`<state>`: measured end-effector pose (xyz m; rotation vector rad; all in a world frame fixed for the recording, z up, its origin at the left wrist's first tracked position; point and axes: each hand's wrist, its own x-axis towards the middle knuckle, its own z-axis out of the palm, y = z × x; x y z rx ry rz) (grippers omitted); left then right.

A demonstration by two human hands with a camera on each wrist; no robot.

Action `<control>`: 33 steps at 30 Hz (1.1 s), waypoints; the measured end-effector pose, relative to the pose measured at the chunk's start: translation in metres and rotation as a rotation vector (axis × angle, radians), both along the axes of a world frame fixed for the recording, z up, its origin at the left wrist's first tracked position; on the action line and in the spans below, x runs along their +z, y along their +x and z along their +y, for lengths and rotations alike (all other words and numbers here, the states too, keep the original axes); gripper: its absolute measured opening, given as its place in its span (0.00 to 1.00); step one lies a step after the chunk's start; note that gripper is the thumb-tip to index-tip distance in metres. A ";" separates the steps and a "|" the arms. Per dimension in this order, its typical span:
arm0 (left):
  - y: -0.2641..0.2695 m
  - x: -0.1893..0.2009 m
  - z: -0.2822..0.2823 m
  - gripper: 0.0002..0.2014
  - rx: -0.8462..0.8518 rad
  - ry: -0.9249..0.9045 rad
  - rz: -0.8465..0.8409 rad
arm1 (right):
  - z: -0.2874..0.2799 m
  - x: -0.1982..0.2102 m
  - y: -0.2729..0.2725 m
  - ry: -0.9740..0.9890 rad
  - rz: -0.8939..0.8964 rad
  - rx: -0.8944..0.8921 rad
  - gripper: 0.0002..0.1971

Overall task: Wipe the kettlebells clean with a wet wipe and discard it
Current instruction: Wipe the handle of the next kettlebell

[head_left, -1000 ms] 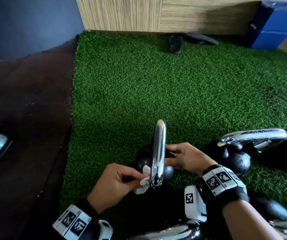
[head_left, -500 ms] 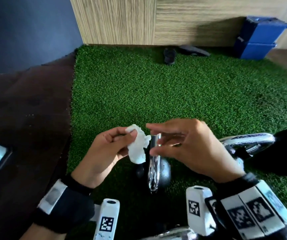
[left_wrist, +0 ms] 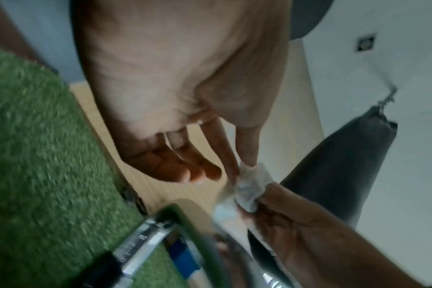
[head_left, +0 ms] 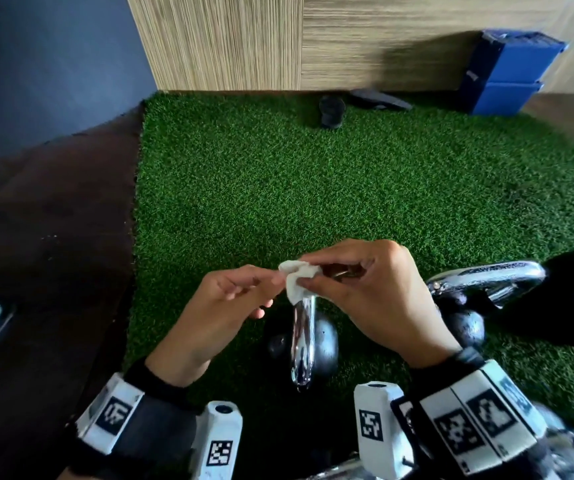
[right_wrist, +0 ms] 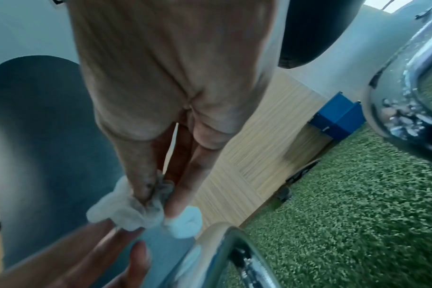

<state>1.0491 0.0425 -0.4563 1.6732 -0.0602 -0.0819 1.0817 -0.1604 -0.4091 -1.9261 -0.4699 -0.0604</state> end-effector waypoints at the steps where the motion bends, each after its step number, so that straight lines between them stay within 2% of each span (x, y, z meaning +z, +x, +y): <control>1: 0.000 -0.005 0.004 0.14 -0.018 0.078 -0.041 | -0.005 -0.004 0.004 0.020 0.031 -0.033 0.10; 2: 0.001 -0.015 0.010 0.18 -0.026 0.173 -0.062 | -0.011 -0.009 0.008 0.023 0.051 -0.071 0.10; 3: 0.002 -0.027 0.015 0.29 -0.058 0.291 -0.057 | -0.018 -0.017 0.014 0.005 0.064 -0.122 0.10; 6: 0.004 -0.064 0.016 0.58 -0.351 0.660 -0.003 | -0.031 -0.045 0.028 -0.071 0.171 -0.248 0.09; 8: 0.009 -0.087 0.003 0.73 -0.493 0.768 -0.097 | -0.029 -0.064 0.035 -0.109 0.254 -0.288 0.09; 9: 0.012 -0.093 -0.007 0.76 -0.516 0.711 -0.158 | -0.026 -0.072 0.039 -0.132 0.280 -0.292 0.08; 11: 0.016 -0.097 -0.021 0.72 -0.477 0.388 -0.148 | -0.017 -0.083 0.043 -0.169 0.322 -0.274 0.07; 13: 0.018 -0.097 -0.028 0.61 -0.422 0.201 -0.156 | -0.008 -0.094 0.044 -0.133 0.392 -0.253 0.07; 15: 0.020 -0.096 -0.031 0.56 -0.374 0.179 -0.156 | -0.003 -0.101 0.043 -0.105 0.428 -0.269 0.06; 20: 0.021 -0.113 -0.026 0.54 -0.298 0.208 -0.144 | 0.002 -0.094 0.048 -0.188 0.313 -0.243 0.07; 23: 0.021 -0.127 -0.022 0.41 -0.244 0.251 -0.125 | 0.010 -0.086 0.052 0.070 0.313 -0.233 0.12; 24: 0.021 -0.128 -0.021 0.41 -0.245 0.254 -0.132 | 0.011 -0.085 0.053 0.139 0.322 -0.243 0.14; 26: 0.025 -0.125 -0.020 0.50 -0.248 0.309 -0.189 | 0.012 -0.084 0.054 0.189 0.348 -0.234 0.14; 29: 0.027 -0.119 -0.019 0.62 -0.311 0.318 -0.230 | 0.010 -0.078 0.056 0.162 0.373 -0.191 0.12; 33: 0.029 -0.118 -0.016 0.56 -0.349 0.395 -0.274 | 0.004 -0.069 0.057 0.217 0.229 -0.148 0.12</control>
